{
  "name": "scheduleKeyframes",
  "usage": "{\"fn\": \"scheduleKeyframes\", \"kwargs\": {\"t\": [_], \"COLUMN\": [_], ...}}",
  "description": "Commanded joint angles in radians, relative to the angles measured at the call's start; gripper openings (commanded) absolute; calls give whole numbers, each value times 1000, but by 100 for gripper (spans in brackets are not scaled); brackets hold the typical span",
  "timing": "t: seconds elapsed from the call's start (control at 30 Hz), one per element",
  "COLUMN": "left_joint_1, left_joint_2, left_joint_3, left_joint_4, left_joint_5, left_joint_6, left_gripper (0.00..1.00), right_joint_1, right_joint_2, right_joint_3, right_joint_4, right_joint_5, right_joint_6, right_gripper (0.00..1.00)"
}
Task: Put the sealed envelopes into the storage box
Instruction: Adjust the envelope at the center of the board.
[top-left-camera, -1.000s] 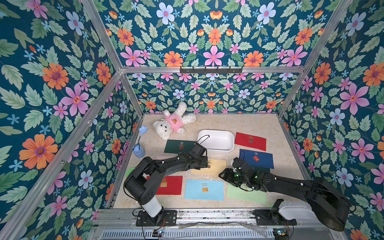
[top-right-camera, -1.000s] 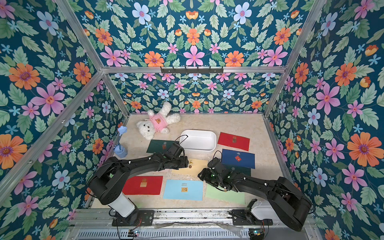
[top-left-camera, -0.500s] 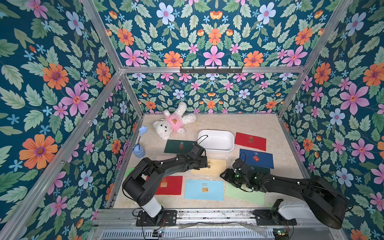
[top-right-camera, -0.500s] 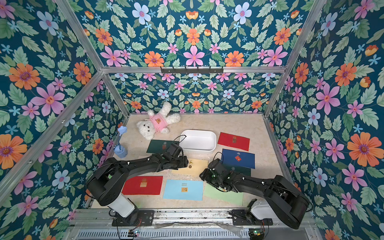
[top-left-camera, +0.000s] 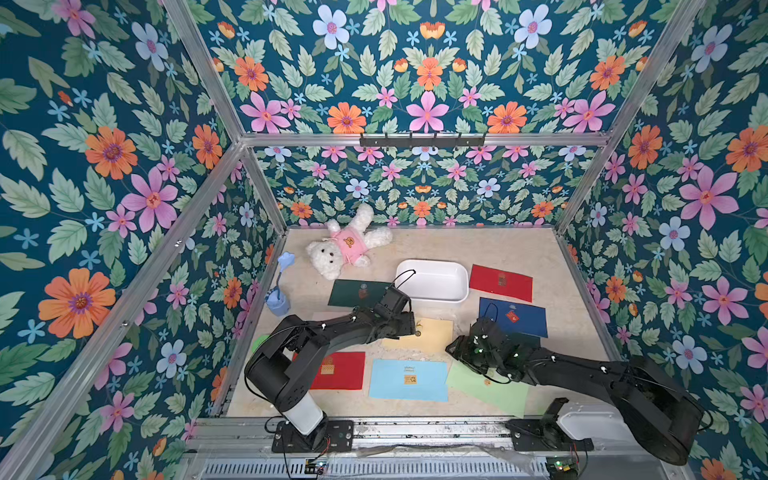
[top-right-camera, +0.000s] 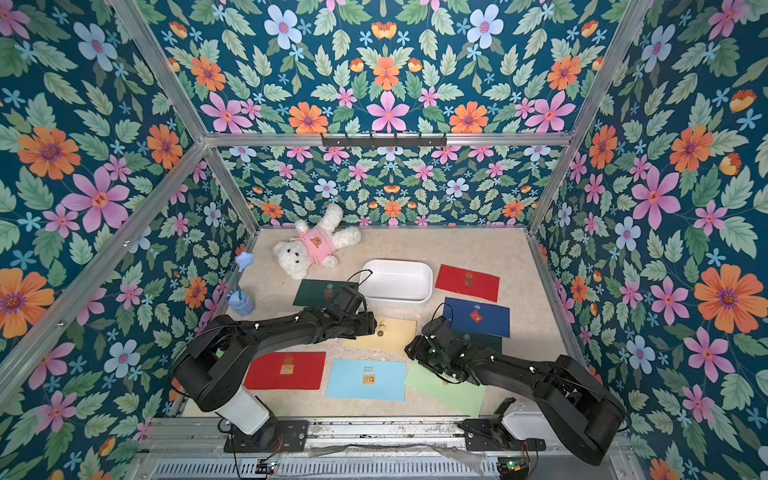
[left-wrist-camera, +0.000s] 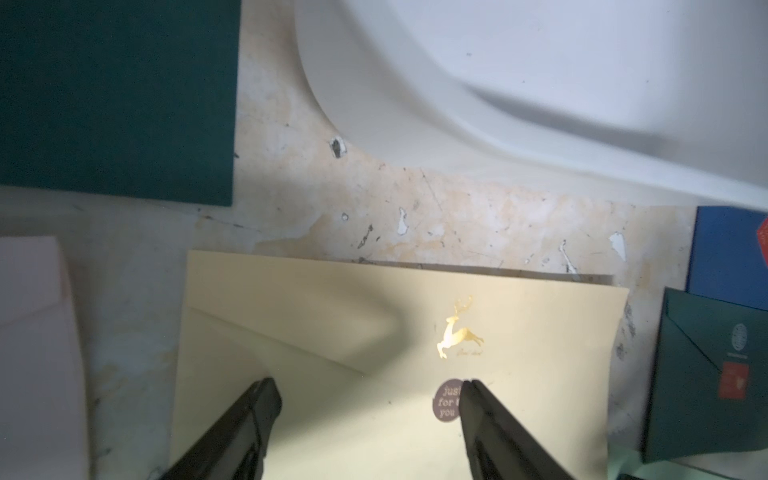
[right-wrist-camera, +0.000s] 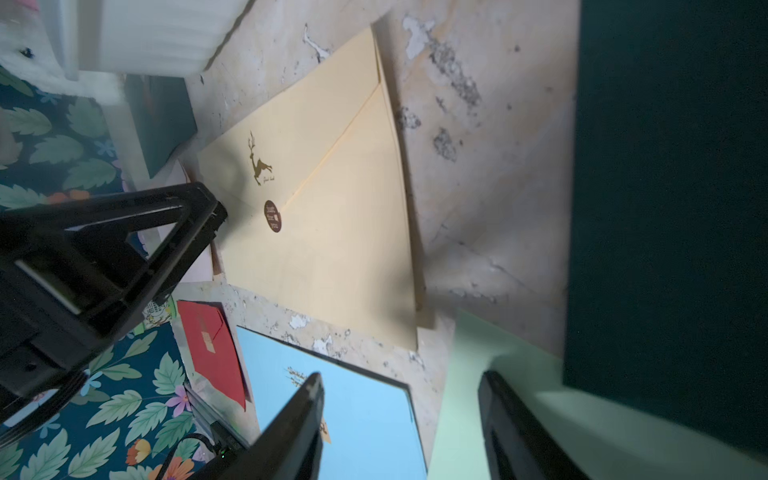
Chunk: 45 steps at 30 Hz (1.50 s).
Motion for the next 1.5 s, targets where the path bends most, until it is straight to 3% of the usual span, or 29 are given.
{"fn": "scheduleKeyframes", "kwargs": {"t": [0.0,0.17,0.33,0.5,0.83,1.2,1.47], "left_joint_1": [4,10,19,32,42,44,47], "left_joint_2": [21,21,17,9,5,26,28], "left_joint_3": [-6,10,13,15,40,52,55], "left_joint_4": [-130,-143,-145,-156,-175,-165,-155], "left_joint_5": [21,20,19,21,21,44,48], "left_joint_6": [-8,-3,-2,4,13,30,34], "left_gripper": [77,77,77,78,78,79,79], "right_joint_1": [0,1,6,15,28,90,142], "right_joint_2": [-50,-111,-95,-101,-122,-10,70], "right_joint_3": [-6,36,60,96,182,175,148], "right_joint_4": [-71,-157,-168,-322,-724,-727,-705], "right_joint_5": [11,8,-81,-87,68,156,154], "right_joint_6": [-18,-41,-83,-119,-84,23,6], "right_gripper": [63,63,60,58,61,65,66]}}
